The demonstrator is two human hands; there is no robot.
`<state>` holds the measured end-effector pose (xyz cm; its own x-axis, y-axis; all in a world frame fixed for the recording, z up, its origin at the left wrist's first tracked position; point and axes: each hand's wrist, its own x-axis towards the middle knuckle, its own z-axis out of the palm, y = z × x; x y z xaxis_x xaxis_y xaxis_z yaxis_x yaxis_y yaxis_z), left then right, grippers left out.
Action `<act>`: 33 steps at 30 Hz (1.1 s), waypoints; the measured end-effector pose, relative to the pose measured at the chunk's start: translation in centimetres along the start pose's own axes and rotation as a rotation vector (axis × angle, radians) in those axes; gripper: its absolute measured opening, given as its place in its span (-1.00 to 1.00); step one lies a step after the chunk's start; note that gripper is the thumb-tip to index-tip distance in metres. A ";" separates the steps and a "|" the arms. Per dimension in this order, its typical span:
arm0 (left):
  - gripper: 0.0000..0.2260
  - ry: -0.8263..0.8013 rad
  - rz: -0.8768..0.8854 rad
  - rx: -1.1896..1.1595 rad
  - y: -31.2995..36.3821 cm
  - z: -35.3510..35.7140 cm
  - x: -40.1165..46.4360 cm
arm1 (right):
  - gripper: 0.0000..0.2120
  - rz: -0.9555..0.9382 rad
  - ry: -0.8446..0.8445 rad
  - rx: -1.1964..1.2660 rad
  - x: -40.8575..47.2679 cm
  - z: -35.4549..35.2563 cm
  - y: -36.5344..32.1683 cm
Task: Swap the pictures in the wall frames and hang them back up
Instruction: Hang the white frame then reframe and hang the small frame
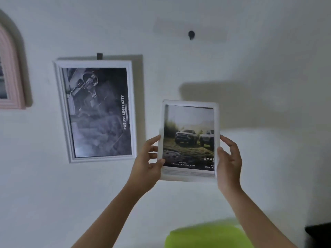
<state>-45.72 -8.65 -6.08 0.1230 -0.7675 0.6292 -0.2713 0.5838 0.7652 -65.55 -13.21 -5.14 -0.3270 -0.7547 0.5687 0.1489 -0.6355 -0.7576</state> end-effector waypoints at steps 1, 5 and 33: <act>-0.45 0.008 0.024 0.007 0.9 0.6 1.6 | -0.67 -0.021 -0.009 0.005 1.8 0.1 -0.6; -0.45 0.072 0.111 0.026 3.3 2.1 7.3 | -0.69 -0.140 -0.044 0.037 8.1 1.2 -2.5; -0.46 0.227 0.284 0.332 4.1 1.8 19.7 | -0.73 -0.419 -0.060 -0.079 21.1 8.0 -0.6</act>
<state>-46.10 -21.84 9.16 0.1956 -0.4917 0.8485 -0.6090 0.6173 0.4980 -65.13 -30.06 9.91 -0.2889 -0.4436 0.8484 -0.0577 -0.8765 -0.4779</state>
